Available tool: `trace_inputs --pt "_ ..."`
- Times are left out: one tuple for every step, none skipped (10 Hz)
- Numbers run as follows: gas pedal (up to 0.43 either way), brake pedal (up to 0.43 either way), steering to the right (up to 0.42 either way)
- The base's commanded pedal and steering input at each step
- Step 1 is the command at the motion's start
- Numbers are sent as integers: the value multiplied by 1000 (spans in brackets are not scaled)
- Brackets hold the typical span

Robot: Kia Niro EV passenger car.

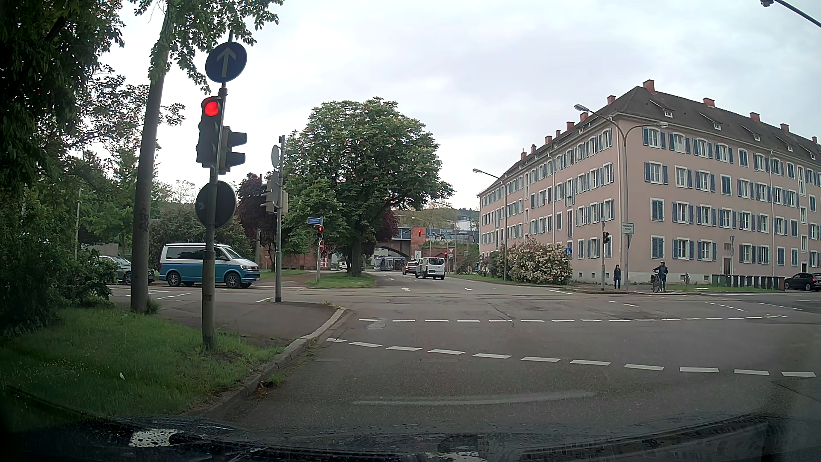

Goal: Follow the waypoints while adhering to traffic rules and regulations

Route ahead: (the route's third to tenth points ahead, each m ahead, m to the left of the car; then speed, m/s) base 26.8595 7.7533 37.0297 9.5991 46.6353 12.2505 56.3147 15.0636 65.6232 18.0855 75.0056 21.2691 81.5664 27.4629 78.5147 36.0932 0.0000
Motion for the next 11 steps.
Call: trace_inputs --pt "0 201 7" --pt "0 201 7" --pt "0 201 7" --pt "0 201 7" --pt "0 201 7" --pt "0 201 7" --pt "0 201 7" --pt "0 201 7" --pt "0 201 7" --pt "0 201 6" --pt "0 201 6"
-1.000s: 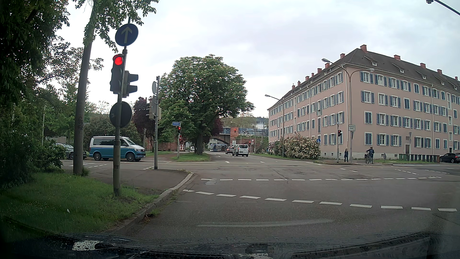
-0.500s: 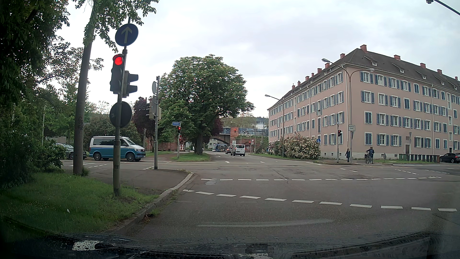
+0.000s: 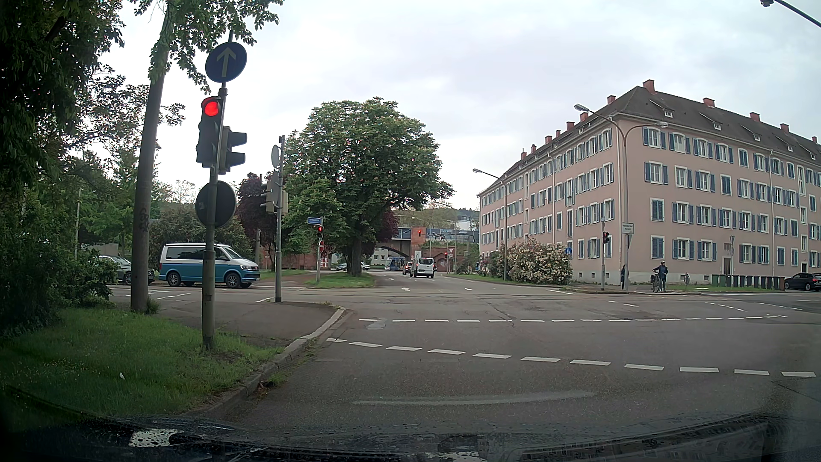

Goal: Follow the waypoints while adhering to traffic rules and regulations

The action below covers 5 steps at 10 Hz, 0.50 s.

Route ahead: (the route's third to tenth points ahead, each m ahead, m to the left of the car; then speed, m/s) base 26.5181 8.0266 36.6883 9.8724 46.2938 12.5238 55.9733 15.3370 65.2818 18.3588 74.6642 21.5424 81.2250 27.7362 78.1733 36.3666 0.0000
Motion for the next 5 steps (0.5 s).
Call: trace_inputs --pt "0 201 6" --pt "0 201 6" --pt "0 201 6" --pt "0 201 6" --pt "0 201 6"
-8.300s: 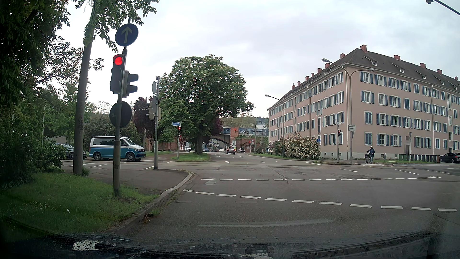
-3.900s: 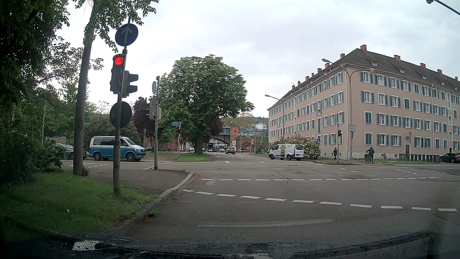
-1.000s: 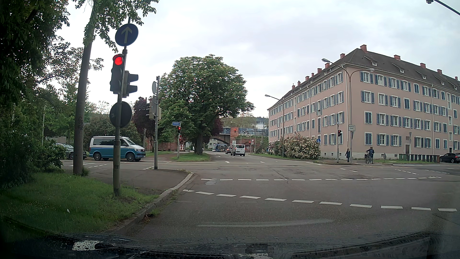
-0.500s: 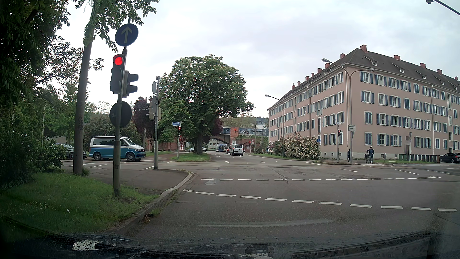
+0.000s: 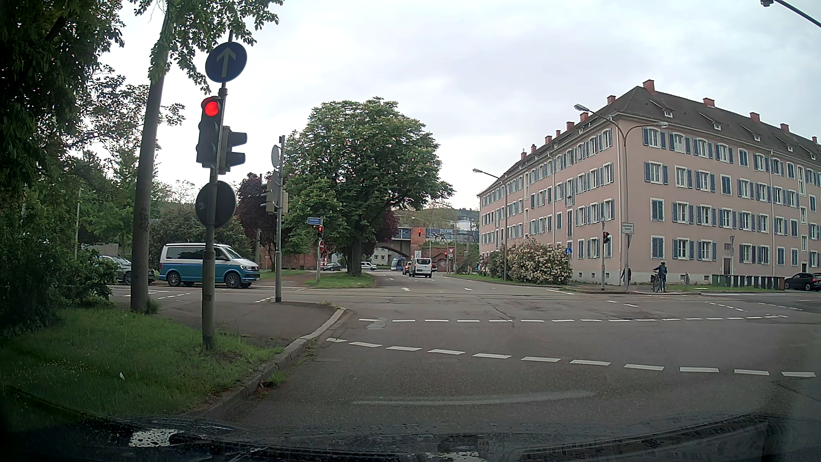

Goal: Follow the waypoints while adhering to traffic rules and regulations

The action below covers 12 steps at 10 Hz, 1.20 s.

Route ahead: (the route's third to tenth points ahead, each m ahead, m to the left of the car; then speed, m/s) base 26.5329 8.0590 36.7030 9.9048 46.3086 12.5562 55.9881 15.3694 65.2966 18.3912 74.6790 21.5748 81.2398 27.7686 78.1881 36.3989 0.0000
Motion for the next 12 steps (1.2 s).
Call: trace_inputs --pt "0 201 6" --pt "0 201 6" --pt "0 201 6" --pt "0 201 6" --pt "0 201 4" --pt "0 201 3" --pt "0 201 3" --pt "0 201 3" --pt "0 201 3" --pt "0 201 3" --pt "0 201 3" --pt "0 201 3"
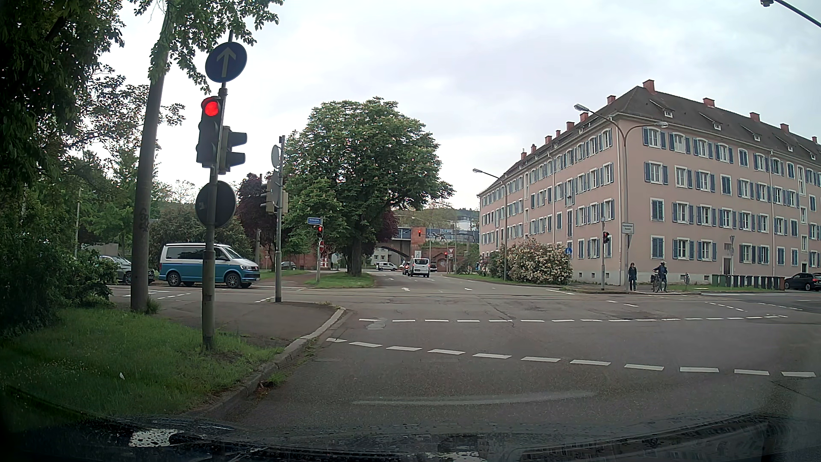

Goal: Follow the waypoints while adhering to traffic rules and regulations

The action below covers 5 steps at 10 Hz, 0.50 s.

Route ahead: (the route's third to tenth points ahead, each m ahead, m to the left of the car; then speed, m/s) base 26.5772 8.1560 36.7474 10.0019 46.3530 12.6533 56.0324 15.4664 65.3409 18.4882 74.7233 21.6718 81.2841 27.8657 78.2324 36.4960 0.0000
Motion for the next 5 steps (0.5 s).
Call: trace_inputs --pt "0 201 3" --pt "0 201 3" --pt "0 201 3" --pt "0 201 3" --pt "0 201 3"
